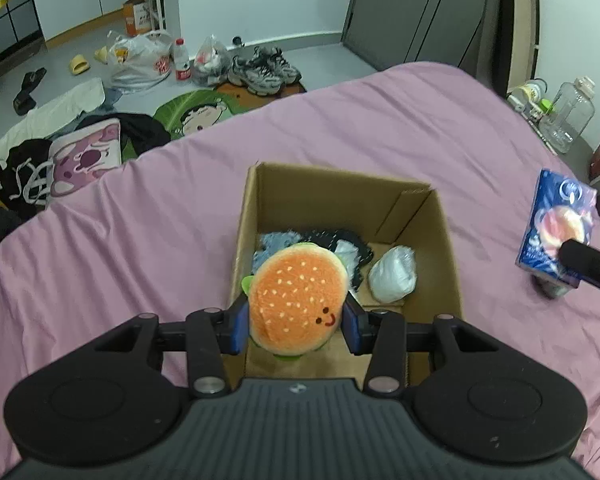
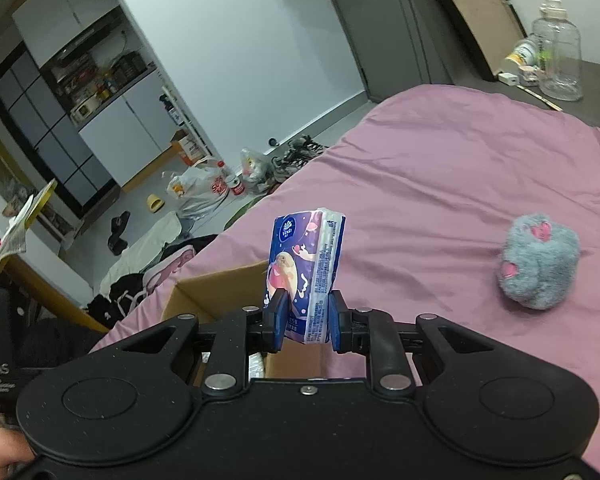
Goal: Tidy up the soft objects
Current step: 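Carry burger plush and tissue pack over the box and open both tools, then move both tools toward the grey fluffy plush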
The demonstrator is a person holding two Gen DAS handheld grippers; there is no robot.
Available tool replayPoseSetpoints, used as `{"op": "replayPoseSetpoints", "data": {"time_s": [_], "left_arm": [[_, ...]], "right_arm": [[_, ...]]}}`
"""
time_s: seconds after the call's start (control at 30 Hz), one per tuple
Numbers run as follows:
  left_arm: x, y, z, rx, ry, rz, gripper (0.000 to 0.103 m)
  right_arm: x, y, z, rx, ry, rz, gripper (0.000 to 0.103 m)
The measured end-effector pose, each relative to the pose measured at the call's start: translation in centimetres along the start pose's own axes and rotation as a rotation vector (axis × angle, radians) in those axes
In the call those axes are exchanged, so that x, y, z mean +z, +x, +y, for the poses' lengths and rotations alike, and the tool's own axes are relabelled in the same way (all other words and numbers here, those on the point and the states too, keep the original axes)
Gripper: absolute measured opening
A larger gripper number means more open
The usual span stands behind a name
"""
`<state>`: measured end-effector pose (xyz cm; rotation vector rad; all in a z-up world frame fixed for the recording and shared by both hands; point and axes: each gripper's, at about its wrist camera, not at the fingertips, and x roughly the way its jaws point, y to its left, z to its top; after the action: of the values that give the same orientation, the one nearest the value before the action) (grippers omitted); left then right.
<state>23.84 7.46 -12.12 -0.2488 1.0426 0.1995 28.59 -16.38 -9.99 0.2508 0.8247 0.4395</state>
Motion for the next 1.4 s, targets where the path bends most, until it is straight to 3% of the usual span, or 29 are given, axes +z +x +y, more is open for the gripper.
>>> {"op": "replayPoseSetpoints", "data": {"time_s": [0.17,0.67,0.77,0.83,1.0,1.13,1.33,1.4], "left_arm": [[-0.4,0.7,1.1,-0.035,-0.044,0.031,0.045],[0.2,-0.4,0.9,-0.054,-0.025,0.01,0.057],[0.4,-0.8,0.9,-0.035,-0.024,-0.004,0.059],[0.6,-1.0,1.0,-0.028,-0.026,-0.009,0.059],[0.7,-1.7,0.6,0.004,-0.02,-0.02,0.06],[0.6,-2.1,-0.6,0.037,0.003,-0.04,0.07],[0.6,-2.5,-3.3,0.025,0.037,-0.054,0.075],[0.6,-2.7,-4.2,0.024,0.045,-0.061,0.078]], "right_arm": [[-0.4,0.3,1.6,0.004,-0.028,0.01,0.021],[-2.4,1.6,5.1,0.07,-0.106,0.1,0.022],[-2.6,1.9,5.0,0.089,-0.096,0.143,0.031],[-2.5,1.8,4.5,0.081,-0.087,0.153,0.042],[-1.7,0.2,2.6,0.057,-0.038,0.109,0.049],[-1.5,-0.5,1.3,0.03,-0.024,0.089,0.056],[-0.7,-1.9,-1.4,0.002,0.025,0.042,0.073],[-0.4,-2.3,-2.5,-0.014,0.044,0.025,0.075]]}}
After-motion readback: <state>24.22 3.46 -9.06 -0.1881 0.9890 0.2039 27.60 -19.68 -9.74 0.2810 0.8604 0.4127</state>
